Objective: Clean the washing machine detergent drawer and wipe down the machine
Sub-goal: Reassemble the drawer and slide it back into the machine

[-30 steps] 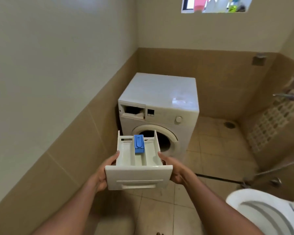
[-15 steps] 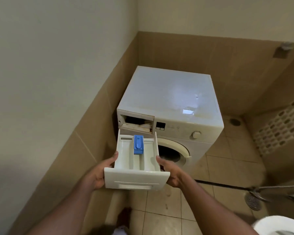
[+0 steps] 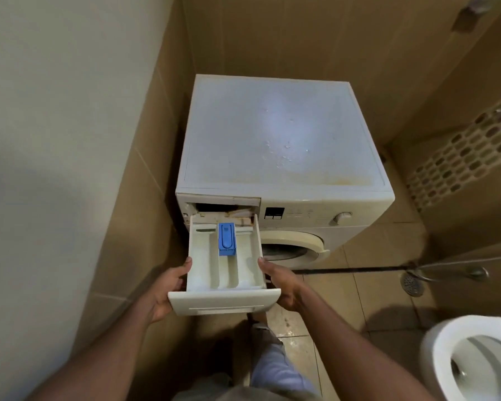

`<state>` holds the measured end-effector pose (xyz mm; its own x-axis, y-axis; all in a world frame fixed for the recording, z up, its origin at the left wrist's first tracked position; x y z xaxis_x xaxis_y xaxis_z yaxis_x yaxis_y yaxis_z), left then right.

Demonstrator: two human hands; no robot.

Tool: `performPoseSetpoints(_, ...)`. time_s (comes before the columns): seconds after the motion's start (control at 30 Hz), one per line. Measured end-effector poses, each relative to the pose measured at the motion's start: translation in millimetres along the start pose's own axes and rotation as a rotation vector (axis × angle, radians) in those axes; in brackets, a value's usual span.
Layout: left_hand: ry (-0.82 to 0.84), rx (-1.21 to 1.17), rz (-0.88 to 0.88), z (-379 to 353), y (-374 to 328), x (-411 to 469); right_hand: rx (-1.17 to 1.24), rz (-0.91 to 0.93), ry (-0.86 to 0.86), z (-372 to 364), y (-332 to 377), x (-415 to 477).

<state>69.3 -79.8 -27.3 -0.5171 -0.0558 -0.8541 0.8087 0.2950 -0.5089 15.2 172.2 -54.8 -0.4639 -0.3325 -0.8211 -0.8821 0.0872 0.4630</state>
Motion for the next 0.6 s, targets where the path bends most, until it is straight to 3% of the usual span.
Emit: performPoseSetpoints(0.6,-0.014,-0.008,0.036,-5,-33,26,-0.036,-0.019,0.009,1,28,32)
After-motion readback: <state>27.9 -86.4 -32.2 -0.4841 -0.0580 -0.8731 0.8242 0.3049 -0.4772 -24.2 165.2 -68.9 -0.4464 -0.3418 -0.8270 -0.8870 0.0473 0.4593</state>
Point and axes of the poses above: each hand's wrist, its own x-axis towards the middle knuckle, its own z-axis out of the back of the hand, y = z × x, the point moved 3 cm from there along x, towards the middle knuckle, and after that the axes turned 2 degrees about -z, right-handed, at the moved point
